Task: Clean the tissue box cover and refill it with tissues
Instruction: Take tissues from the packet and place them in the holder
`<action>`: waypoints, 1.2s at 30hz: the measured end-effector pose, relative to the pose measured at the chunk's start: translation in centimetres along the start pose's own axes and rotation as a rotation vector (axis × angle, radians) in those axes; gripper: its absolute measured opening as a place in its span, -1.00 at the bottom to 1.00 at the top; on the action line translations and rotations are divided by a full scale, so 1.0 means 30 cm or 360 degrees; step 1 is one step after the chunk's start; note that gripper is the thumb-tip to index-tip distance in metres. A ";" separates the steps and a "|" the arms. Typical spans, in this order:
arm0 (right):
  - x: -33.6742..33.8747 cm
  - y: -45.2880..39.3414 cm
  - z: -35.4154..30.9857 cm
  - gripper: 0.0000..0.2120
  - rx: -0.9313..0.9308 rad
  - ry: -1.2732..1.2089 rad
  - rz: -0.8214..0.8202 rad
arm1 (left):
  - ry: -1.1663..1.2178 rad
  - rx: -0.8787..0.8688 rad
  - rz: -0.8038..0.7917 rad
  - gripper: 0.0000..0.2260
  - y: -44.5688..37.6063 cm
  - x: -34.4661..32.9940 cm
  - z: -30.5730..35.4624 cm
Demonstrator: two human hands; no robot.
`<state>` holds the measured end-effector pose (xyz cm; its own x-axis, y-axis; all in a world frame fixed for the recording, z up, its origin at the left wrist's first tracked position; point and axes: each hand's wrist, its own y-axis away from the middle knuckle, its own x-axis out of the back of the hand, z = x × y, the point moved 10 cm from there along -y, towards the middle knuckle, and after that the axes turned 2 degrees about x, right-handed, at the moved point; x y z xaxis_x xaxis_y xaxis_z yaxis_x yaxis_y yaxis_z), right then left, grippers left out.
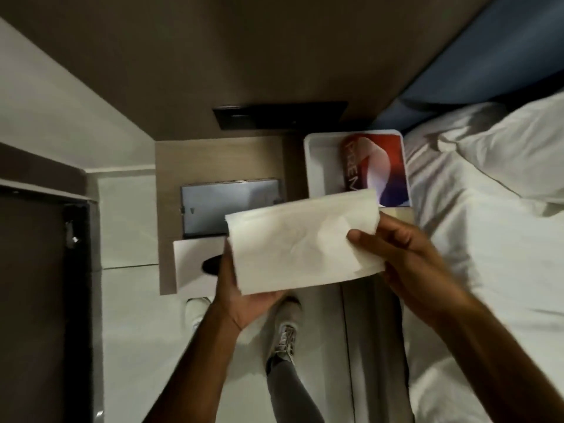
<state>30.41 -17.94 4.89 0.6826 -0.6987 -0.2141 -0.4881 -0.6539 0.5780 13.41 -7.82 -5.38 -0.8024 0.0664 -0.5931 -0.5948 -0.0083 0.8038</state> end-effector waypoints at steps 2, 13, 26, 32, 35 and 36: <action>-0.028 -0.053 0.104 -0.69 -0.0109 -0.0024 0.0110 | 0.0016 -0.0061 -0.0003 -0.33 0.026 0.068 0.117; -0.161 -0.436 0.314 -0.74 -0.0133 0.0687 0.0566 | -0.1486 -0.0736 0.1112 -0.93 -0.024 0.332 0.590; -0.266 -0.628 0.413 -0.61 -0.0214 0.1237 0.0691 | -0.1696 -0.0862 0.1244 -0.66 -0.103 0.329 0.715; -0.284 -0.622 0.398 -0.56 -0.0179 0.1196 0.0730 | -0.1659 -0.0703 0.1217 -0.60 -0.109 0.344 0.710; -0.273 -0.599 0.355 -0.57 -0.0117 0.1192 0.0850 | -0.1740 -0.0769 0.1194 -0.60 -0.072 0.319 0.716; -0.263 -0.578 0.330 -0.58 -0.0055 0.1200 0.0914 | -0.1802 -0.0844 0.1221 -0.63 -0.039 0.313 0.723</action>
<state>28.09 -3.95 -11.24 0.5205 -0.5316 0.6682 -0.8503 -0.2509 0.4627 7.61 14.46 -10.89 -0.6064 0.6052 0.5158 -0.1973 -0.7429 0.6397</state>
